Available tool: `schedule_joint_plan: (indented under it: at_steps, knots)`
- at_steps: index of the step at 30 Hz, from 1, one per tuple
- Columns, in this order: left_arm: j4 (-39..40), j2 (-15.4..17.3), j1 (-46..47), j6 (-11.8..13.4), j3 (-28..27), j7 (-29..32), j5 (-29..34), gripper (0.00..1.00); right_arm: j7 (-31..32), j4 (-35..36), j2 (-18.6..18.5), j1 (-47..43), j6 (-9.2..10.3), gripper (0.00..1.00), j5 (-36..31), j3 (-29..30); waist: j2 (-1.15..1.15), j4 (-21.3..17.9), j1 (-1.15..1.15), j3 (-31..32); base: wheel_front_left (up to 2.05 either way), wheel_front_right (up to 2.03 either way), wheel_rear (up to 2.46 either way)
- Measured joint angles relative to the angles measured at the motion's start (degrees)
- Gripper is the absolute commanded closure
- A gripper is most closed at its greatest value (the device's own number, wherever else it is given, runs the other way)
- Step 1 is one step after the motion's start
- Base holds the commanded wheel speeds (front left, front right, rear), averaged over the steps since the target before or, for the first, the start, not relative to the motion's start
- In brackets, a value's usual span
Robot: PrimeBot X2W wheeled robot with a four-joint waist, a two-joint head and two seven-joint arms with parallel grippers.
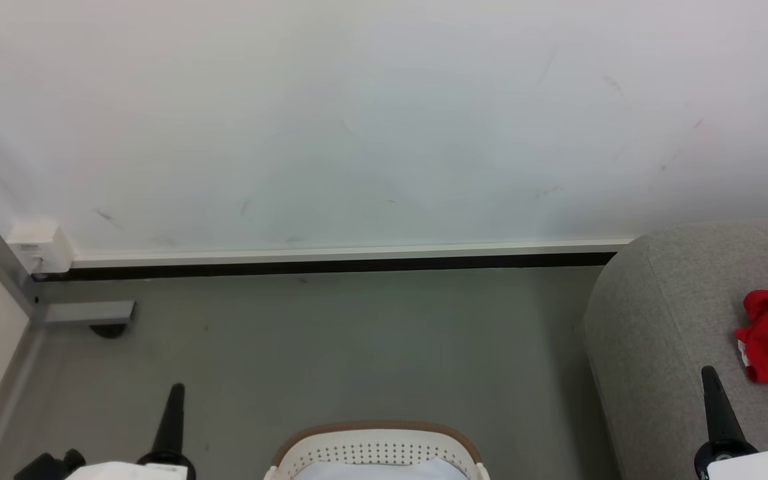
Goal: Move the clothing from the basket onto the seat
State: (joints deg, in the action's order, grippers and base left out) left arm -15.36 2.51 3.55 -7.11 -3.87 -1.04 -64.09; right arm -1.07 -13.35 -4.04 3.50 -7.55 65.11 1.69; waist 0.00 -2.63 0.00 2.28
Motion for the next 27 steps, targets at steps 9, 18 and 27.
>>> schedule_joint_plan:
  at_steps: [9, 18, 27]
  knots:
    - [0.16, 0.01, 0.63, 0.00, -0.59, 1.18, -5.15, 1.00, 1.22, -0.20, 0.18, 0.78, 0.00, 1.00, 4.79, 0.76, 0.00, 0.38, 0.00, -0.33, 0.00, 0.00, 0.00]
    - [0.36, 0.02, 0.93, -0.01, -1.03, 2.56, -9.48, 1.00, 2.59, -0.35, 0.32, 1.07, 0.00, 1.00, 9.32, 1.60, 0.00, 0.76, 0.00, -0.67, 0.00, 0.00, 0.00]
    - [0.47, 0.03, 1.34, -0.10, -1.35, 3.79, -13.52, 1.00, 3.61, -0.52, 0.45, 1.25, 0.00, 1.00, 13.52, 2.34, 0.00, 1.13, 0.00, -1.00, 0.00, 0.00, 0.00]
